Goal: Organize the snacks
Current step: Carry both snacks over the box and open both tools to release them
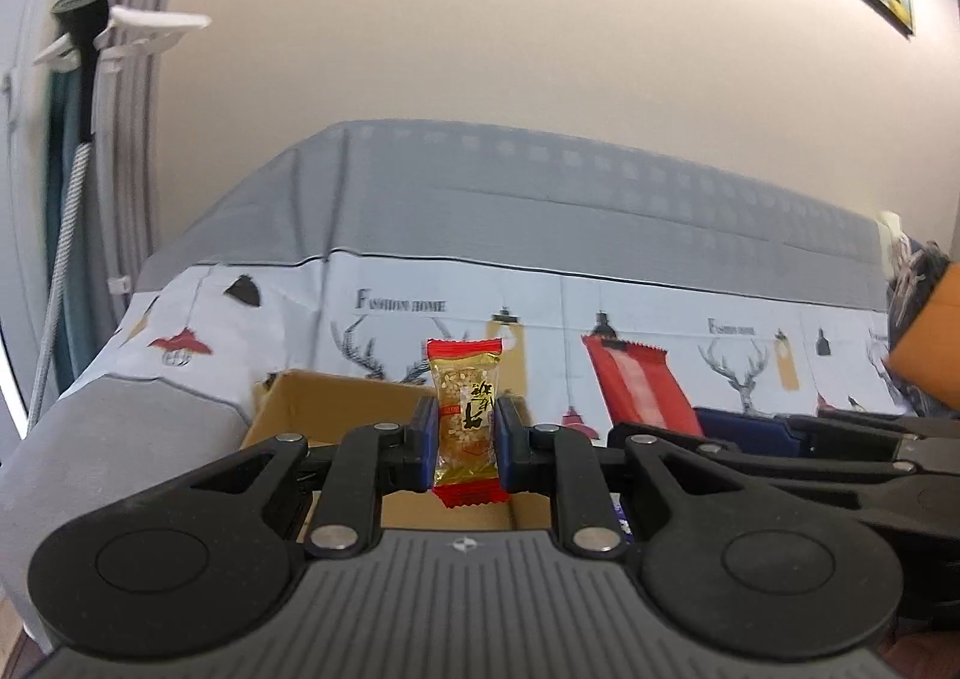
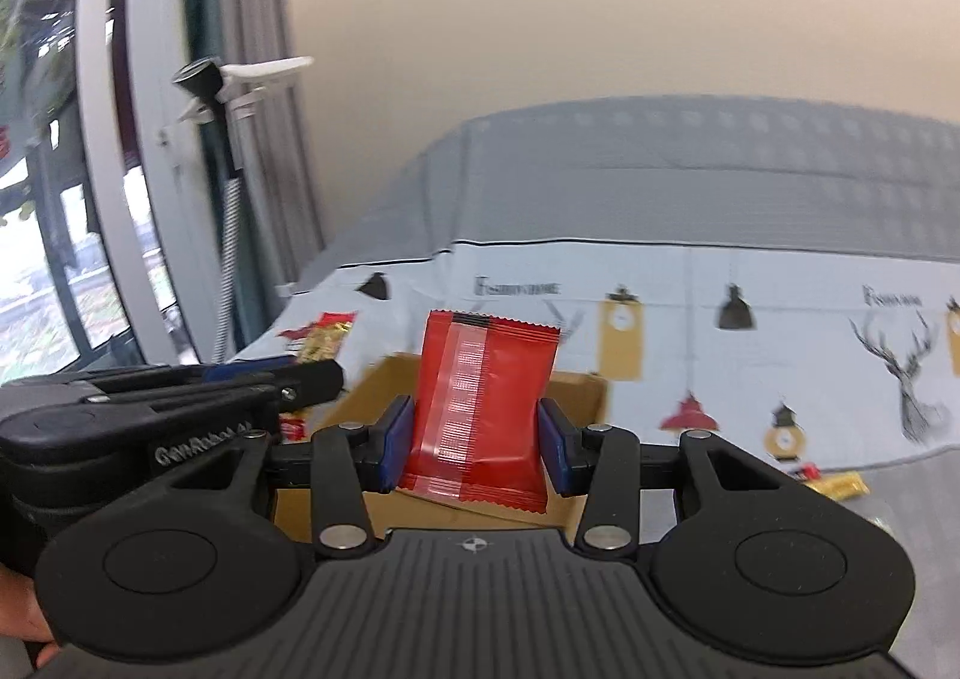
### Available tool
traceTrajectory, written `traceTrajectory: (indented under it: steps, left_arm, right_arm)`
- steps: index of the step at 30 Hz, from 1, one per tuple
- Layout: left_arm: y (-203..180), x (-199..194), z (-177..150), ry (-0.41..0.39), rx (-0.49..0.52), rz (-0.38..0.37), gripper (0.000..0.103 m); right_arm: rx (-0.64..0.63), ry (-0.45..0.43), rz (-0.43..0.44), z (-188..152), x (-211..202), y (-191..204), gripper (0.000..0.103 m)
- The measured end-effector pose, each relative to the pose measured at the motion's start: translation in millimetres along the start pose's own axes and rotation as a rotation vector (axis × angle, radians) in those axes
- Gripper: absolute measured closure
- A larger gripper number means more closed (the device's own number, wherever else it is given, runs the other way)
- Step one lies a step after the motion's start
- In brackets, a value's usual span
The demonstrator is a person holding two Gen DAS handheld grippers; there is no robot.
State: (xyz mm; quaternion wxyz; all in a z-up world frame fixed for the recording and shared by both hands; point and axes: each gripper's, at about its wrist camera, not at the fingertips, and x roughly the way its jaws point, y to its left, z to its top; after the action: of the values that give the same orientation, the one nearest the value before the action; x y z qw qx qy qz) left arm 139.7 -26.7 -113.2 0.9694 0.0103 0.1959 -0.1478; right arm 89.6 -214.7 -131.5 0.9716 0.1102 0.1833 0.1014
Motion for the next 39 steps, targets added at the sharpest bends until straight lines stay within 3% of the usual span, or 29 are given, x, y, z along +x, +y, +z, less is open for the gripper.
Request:
traceTrajectory:
  steps: [9,14,19,27,28,29,30,31,32,39]
  left_arm:
    - [53.8,36.1,-38.0,0.135,-0.071,0.022,0.082]
    - [74.9,77.9,-84.4,0.245,-0.052,0.109,0.082]
    - [96.1,97.6,-120.8,0.358,-0.121,0.101,0.082]
    - [93.6,89.3,-118.1,0.35,-0.091,0.11,0.082]
    - [91.7,85.5,-115.5,0.342,-0.095,0.107,0.079]
    - [88.2,81.1,-111.6,0.335,-0.098,0.107,0.054]
    - [83.9,80.1,-106.7,0.33,-0.102,0.141,0.022]
    - [80.6,76.4,-102.1,0.324,-0.108,0.195,0.009]
    - [76.4,71.7,-97.8,0.3,-0.11,0.211,0.0]
    - [6.3,71.0,-84.0,0.237,-0.046,0.062,0.0]
  right_arm:
    - [-0.041,0.091,0.012,-13.4,43.2,35.8,0.057]
    - [-0.052,0.187,-0.014,-40.6,78.9,40.5,0.057]
    - [-0.037,0.307,-0.042,-79.5,113.6,32.9,0.057]
    - [-0.027,0.362,-0.031,-104.7,125.8,29.4,0.057]
    - [-0.024,0.359,-0.018,-103.9,124.8,29.4,0.054]
    - [-0.015,0.356,-0.005,-102.7,123.1,28.4,0.044]
    - [-0.001,0.35,0.001,-100.1,120.9,25.1,0.032]
    - [0.02,0.327,-0.018,-98.4,115.3,20.6,0.019]
    - [0.041,0.291,-0.031,-96.5,108.2,13.6,0.016]
    - [0.187,0.173,-0.088,-100.3,60.9,-62.2,0.017]
